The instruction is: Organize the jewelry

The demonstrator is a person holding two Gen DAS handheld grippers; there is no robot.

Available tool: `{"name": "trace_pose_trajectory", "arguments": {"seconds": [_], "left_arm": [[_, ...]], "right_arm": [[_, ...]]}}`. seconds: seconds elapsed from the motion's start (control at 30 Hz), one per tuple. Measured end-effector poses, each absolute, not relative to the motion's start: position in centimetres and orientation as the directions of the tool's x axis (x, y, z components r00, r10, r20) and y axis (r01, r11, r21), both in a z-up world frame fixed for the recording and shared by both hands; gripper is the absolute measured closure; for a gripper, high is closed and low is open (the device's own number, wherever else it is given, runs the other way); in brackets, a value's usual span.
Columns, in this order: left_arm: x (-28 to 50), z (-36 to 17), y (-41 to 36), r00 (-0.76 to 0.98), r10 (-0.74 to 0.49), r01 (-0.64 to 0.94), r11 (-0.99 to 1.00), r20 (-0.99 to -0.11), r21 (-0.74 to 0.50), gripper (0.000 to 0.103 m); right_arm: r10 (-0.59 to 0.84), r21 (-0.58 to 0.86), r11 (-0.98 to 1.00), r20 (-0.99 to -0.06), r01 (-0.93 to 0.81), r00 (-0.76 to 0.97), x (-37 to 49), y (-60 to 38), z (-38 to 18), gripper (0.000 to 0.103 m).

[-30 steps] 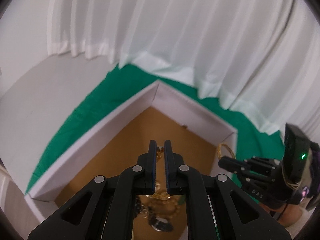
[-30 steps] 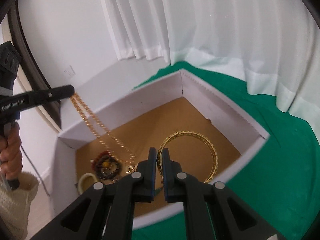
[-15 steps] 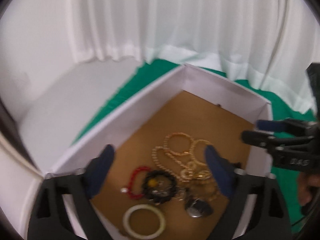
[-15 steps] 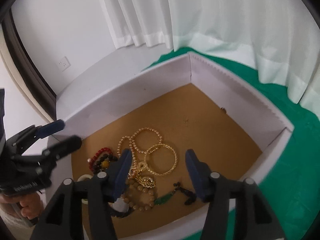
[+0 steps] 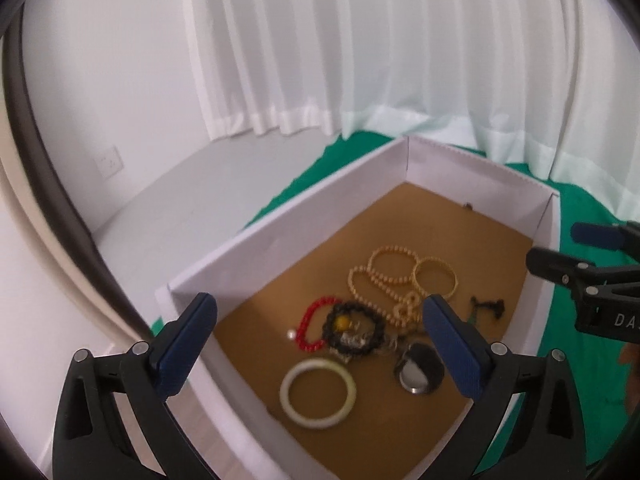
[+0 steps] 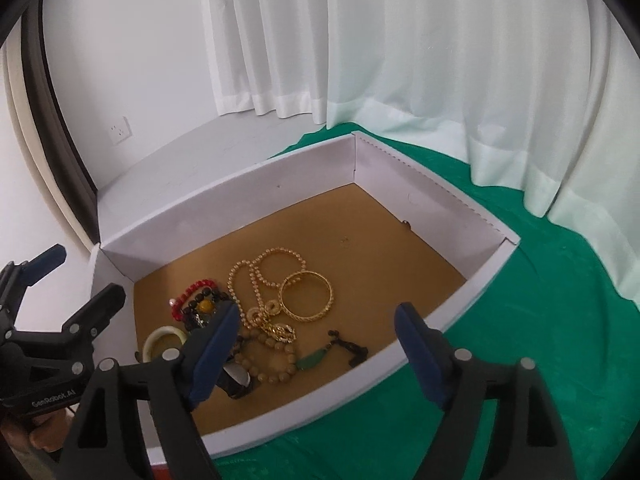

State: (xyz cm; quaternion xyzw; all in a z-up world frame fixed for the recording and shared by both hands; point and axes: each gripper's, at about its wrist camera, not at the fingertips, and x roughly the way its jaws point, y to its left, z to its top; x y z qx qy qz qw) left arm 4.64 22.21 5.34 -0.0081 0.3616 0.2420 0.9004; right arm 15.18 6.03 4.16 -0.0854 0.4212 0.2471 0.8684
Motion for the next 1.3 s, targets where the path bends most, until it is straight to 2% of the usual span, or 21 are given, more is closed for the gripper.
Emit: {"name": "trace_pose_trajectory", "arguments": {"seconds": [0.17,0.43,0.77,1.03,1.3], "left_arm": [[4.0,4.9,22.4,0.579,0.448,-0.470,0.866,-0.681,0.170,0.001],[3.8,4.2,23.9,0.529,0.325,-0.462,0.885,-0.784,0.055,0.001],[2.7,5.6,24.9,0.509,0.355,-0.522,0.852,-0.784,0.047,0.000],[3.1,5.9,24.6,0.489,0.409,-0.538,0.837,-0.770,0.103,0.001],[3.3,5.8,24.7,0.486,0.402,-0.544,0.834,-0.776,0.091,0.001]], "right_arm": [[0.351,0.052,0.856,-0.789,-0.515,0.504,14.3,6.7,4.4,0.021],[0.319,0.056,0.855,-0.840,-0.516,0.439,13.3,7.9,4.9,0.020],[0.323,0.029,0.821,-0.847,-0.571,0.421,12.0,9.4,6.3,0.019],[0.314,0.010,0.825,-0.839,-0.564,0.445,11.8,9.5,6.4,0.019],[0.287,-0.022,0.830,-0.840,-0.558,0.460,12.0,9.5,6.0,0.019]]}}
